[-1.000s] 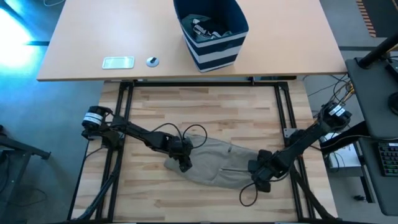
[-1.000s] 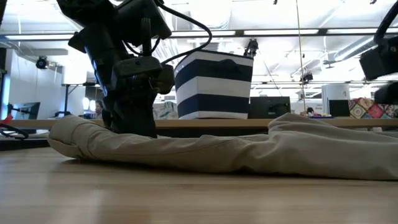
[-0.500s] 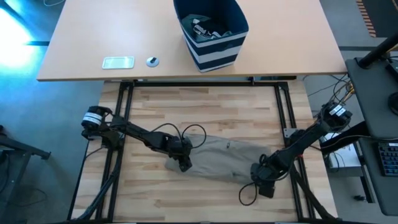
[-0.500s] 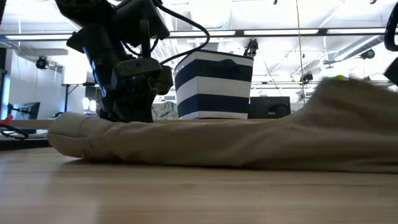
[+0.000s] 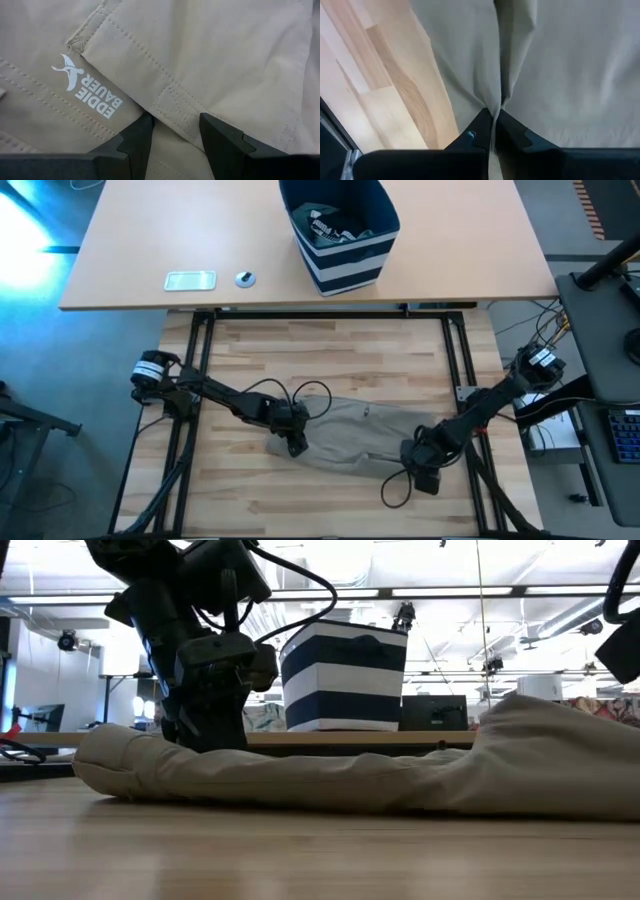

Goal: Fold Laundry from Bin
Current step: Fold the brown shorts

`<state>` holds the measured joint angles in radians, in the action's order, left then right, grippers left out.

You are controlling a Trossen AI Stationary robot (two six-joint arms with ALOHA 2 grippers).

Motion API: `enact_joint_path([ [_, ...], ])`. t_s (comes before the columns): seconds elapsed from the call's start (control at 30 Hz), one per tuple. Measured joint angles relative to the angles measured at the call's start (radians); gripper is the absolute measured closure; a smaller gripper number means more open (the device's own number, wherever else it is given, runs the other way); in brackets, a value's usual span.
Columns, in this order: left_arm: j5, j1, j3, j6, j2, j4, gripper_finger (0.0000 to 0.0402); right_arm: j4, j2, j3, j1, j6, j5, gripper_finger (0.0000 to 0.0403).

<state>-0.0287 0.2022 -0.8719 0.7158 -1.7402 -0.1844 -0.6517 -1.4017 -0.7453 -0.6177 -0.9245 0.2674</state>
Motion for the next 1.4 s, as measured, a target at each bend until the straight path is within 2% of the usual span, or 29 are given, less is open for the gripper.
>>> enact_joint_path([
  [0.23, 0.013, 0.007, 0.003, -0.042, 0.017, -0.008, 0.0249, -0.014, 0.000, -0.002, 0.032, 0.086, -0.014, 0.0386],
  [0.4, 0.018, 0.007, -0.006, -0.072, 0.077, -0.023, 0.0249, -0.099, 0.013, -0.014, 0.036, 0.098, -0.027, 0.0338],
  [0.57, -0.008, 0.007, -0.075, -0.156, 0.148, -0.033, 0.0249, -0.180, 0.101, -0.083, 0.036, 0.097, -0.201, 0.0277],
  [0.63, -0.008, 0.010, -0.121, -0.198, 0.151, -0.026, 0.0249, -0.188, 0.147, -0.100, 0.036, 0.076, -0.274, 0.0262],
  [0.7, -0.008, 0.020, -0.173, -0.229, 0.131, -0.015, 0.0249, -0.211, 0.193, -0.101, 0.036, 0.040, -0.301, 0.0254],
  [0.93, -0.002, 0.073, -0.419, -0.283, -0.029, -0.005, 0.0249, -0.253, 0.270, -0.078, -0.103, -0.154, -0.269, 0.0270],
  [1.03, 0.088, 0.091, -0.522, -0.304, -0.141, 0.103, 0.0249, -0.234, 0.247, -0.055, -0.161, -0.222, -0.205, 0.0278],
  [1.1, 0.176, 0.094, -0.569, -0.305, -0.232, 0.246, 0.0249, -0.224, 0.225, -0.041, -0.188, -0.259, -0.176, 0.0286],
  [1.23, 0.245, 0.086, -0.676, -0.268, -0.395, 0.383, 0.0249, -0.224, 0.184, -0.012, -0.194, -0.259, -0.155, 0.0317],
  [1.4, 0.271, 0.076, -0.823, -0.247, -0.589, 0.341, 0.0269, -0.159, 0.134, 0.057, -0.131, -0.156, -0.104, 0.0379],
])
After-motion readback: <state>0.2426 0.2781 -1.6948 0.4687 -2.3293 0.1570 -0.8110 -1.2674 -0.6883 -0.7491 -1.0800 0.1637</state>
